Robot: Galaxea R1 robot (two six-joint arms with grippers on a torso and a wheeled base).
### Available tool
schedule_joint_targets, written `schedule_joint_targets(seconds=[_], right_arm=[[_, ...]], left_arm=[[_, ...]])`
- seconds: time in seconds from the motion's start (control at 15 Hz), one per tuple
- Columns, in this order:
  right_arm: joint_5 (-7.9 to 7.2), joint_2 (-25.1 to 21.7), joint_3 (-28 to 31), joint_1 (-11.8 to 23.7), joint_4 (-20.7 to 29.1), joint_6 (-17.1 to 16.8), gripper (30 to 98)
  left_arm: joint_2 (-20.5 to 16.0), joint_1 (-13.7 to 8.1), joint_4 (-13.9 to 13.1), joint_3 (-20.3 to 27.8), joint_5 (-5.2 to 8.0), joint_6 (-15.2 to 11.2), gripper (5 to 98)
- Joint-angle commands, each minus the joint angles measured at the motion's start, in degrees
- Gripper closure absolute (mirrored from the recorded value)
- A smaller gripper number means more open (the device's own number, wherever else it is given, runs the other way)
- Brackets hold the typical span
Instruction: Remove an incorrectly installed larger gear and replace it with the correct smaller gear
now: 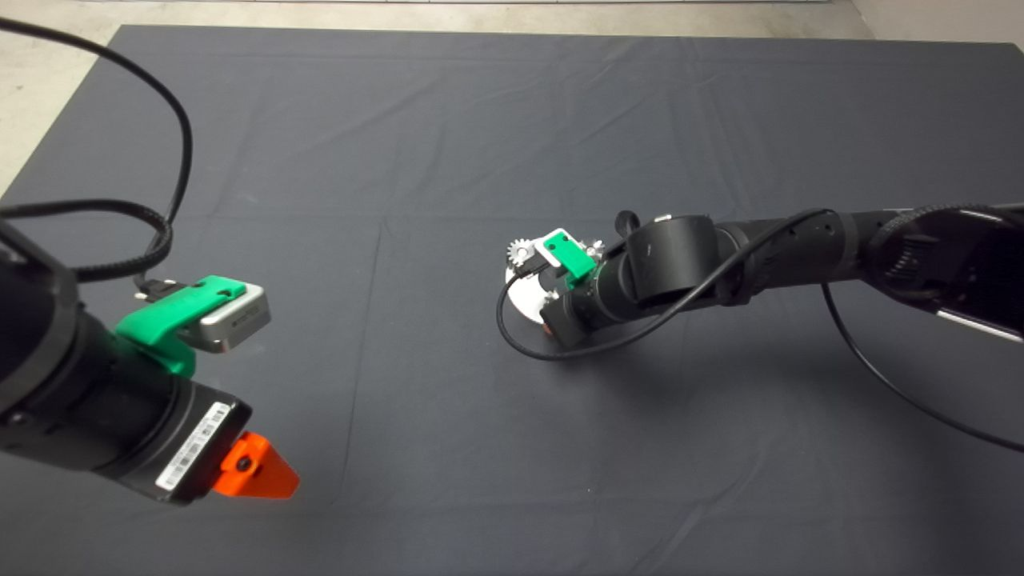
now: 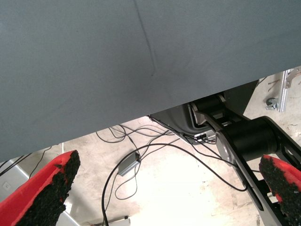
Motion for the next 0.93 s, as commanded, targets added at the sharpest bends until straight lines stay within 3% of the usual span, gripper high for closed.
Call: schedule_joint_targets(seconds=[0.0, 0.47, 0.87], right_arm=[[0.66, -0.1, 2.83, 1.48, -1.81, 0.3, 80.8], [0.48, -0.19, 4.14, 2.15, -1.81, 0.47, 82.0], [0.4, -0.28, 5.89, 8.51, -1.02, 2.76, 82.4]], left_arm=[[-0.08, -0.55, 0.18, 0.66, 0.04, -0.18, 5.8], [-0.08, -0.55, 0.22, 0.93, -0.23, -0.18, 5.8], [0.01, -0.55, 0.16, 0.93, -0.23, -0.18, 5.8]])
